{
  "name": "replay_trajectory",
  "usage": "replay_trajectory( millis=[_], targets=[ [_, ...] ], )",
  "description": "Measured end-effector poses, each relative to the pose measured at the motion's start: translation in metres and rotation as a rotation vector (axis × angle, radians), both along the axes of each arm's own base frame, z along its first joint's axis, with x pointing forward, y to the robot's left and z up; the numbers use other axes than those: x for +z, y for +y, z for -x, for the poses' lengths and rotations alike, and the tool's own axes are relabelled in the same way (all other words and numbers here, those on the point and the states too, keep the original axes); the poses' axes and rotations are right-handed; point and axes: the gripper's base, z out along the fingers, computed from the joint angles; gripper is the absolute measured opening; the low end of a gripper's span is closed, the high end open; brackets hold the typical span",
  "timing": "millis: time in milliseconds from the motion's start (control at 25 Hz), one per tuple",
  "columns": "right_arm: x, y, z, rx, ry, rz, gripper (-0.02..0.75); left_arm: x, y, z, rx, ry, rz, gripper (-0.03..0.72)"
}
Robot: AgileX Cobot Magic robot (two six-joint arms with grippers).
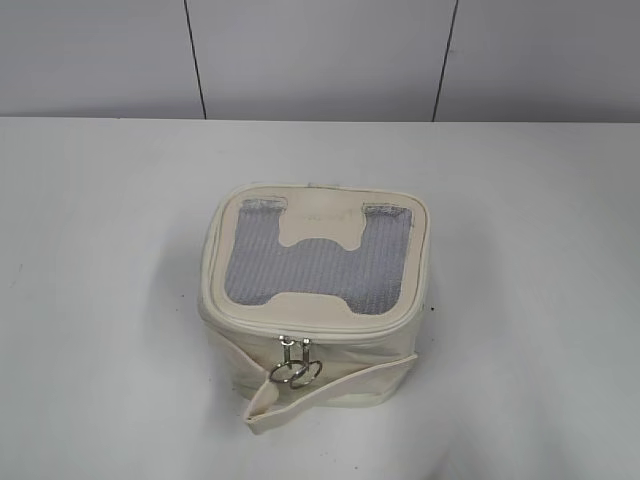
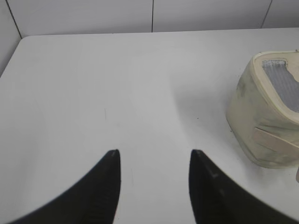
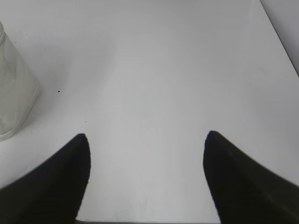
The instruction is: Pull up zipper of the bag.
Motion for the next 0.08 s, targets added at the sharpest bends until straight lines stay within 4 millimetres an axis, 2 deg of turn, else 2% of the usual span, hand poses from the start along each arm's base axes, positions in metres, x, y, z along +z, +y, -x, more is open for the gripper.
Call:
replay_trajectory(
  millis=[80],
  targets=[
    [0.0, 0.0, 0.0, 0.0, 0.0, 0.0, 0.587, 0.0, 0.0, 0.0, 0.0, 0.0, 0.0, 0.371]
  ],
)
